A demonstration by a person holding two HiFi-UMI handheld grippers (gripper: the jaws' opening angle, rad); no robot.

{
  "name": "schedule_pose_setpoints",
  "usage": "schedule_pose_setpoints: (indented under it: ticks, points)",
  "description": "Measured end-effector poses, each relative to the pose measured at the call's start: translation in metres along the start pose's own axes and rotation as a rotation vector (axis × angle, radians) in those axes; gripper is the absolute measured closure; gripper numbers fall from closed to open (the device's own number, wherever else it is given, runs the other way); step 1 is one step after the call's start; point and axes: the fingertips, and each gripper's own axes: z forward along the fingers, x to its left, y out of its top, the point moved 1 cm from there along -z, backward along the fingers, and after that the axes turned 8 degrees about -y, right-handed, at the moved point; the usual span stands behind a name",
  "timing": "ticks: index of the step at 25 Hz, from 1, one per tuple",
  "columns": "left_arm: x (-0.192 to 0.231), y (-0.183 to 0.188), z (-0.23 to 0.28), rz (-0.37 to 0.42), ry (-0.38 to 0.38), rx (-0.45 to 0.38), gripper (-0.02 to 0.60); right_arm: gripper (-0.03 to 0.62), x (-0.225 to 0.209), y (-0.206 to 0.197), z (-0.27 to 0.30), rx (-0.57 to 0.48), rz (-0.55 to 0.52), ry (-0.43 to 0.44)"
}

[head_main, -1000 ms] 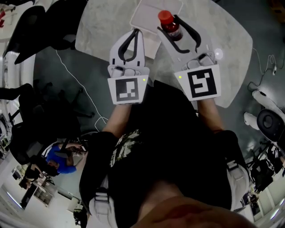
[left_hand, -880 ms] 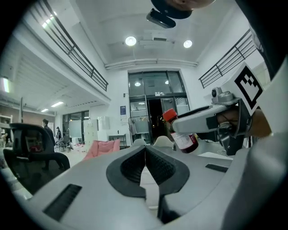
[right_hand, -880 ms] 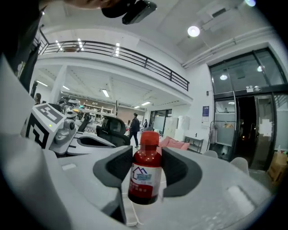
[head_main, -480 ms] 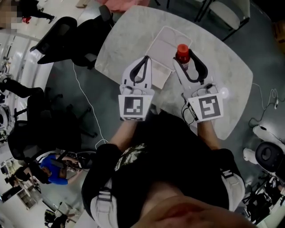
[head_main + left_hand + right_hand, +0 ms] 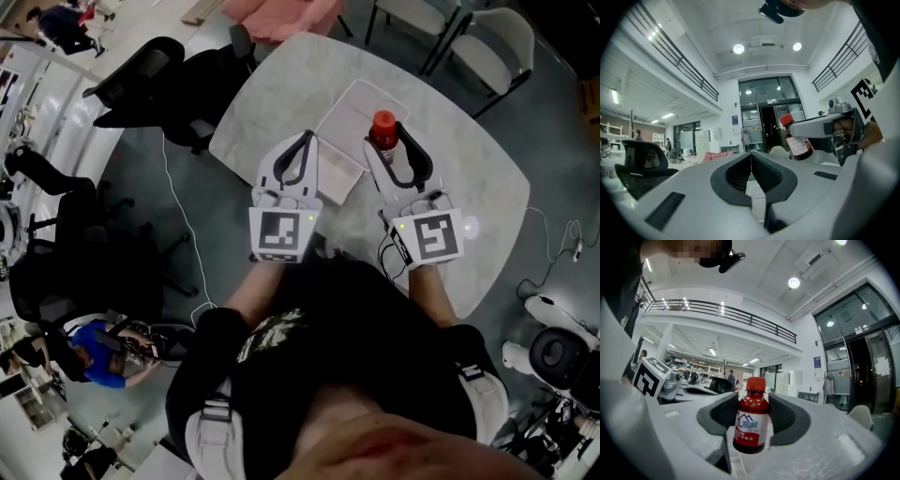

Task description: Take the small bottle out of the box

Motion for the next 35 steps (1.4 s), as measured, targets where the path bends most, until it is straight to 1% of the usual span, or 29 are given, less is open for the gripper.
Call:
schedule_pose_setpoints:
  ticks: [12,17,21,23,26,35]
  points:
    - [-0.002,-0.003,-0.005,-0.004,0.002,0.003,0.568,0.396,0.008,-0.002,0.0,0.008,-0.007,0.012]
    - [0.005,-0.008,-0.002,-0.012,0.009,0.006,0.568,0.396,0.009,-0.006,0.009,0.013,-0.008,0.019]
    - [0.004,-0.011,-0.004,-0.051,0.023,0.012,0.568,0.398,0.013,-0.011,0.011,0.024,-0.032,0.026]
    - [0.001,-0.012,-0.004,-0.033,0.016,0.015,0.568,0.398,0.016,-0.012,0.009,0.031,-0.048,0.032]
    - [0.0,-0.016,-0.003,-0.013,0.007,0.022,0.568,0.398,0.017,-0.015,0.01,0.054,-0.037,0.034]
    - [0.0,-0.018,-0.003,-0.019,0.013,0.031,0.568,0.398,0.019,-0.016,0.012,0.052,-0.037,0.045]
